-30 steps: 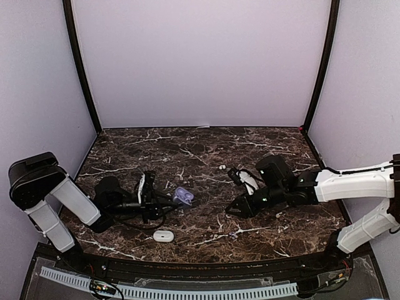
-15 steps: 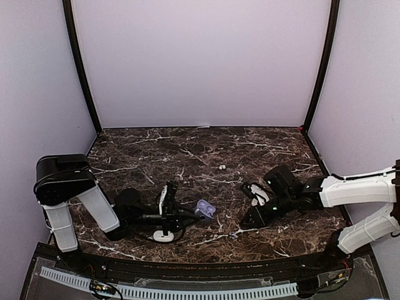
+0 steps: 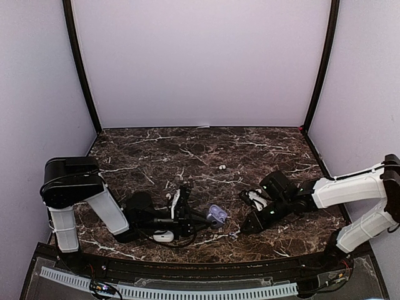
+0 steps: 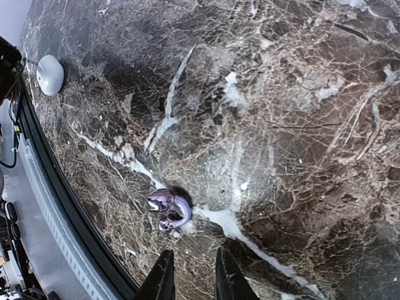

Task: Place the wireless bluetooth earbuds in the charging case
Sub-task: Pick up the left earbud from the center of the board.

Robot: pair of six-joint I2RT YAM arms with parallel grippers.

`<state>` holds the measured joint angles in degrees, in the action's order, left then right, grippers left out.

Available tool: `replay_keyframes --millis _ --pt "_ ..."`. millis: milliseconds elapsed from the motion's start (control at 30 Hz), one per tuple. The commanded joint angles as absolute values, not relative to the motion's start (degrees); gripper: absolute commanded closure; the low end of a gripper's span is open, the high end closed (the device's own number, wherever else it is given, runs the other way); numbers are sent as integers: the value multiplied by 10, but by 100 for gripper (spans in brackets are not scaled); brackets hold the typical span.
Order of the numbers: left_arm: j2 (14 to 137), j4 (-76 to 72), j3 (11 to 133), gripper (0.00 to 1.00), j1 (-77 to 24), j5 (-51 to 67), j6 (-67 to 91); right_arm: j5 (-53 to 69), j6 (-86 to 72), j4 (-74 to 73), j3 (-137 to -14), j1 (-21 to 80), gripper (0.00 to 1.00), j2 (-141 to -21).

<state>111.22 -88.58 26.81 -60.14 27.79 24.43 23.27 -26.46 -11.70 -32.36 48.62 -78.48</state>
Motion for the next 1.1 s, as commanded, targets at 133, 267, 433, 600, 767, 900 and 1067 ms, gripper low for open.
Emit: replay_keyframes --millis 133,267,433,600,767,900,1067 --pt "1140 -860 310 87 -624 278 257 218 -270 -110 -325 483 79 -767" --pt "1160 -858 322 87 -628 264 272 208 -272 -117 -322 483 79 -762" --pt "1172 -829 339 87 -628 248 282 209 -275 -114 -316 483 79 -757" --pt "1183 -822 346 87 -628 246 295 211 -276 -110 -316 483 79 -760" --pt "1189 -830 342 87 -628 249 302 215 -275 -107 -317 483 79 -763" --pt "1193 -830 346 87 -628 255 303 223 -274 -105 -315 483 79 -766" --pt "1194 -844 340 87 -628 258 303 237 -277 -94 -310 483 79 -765"
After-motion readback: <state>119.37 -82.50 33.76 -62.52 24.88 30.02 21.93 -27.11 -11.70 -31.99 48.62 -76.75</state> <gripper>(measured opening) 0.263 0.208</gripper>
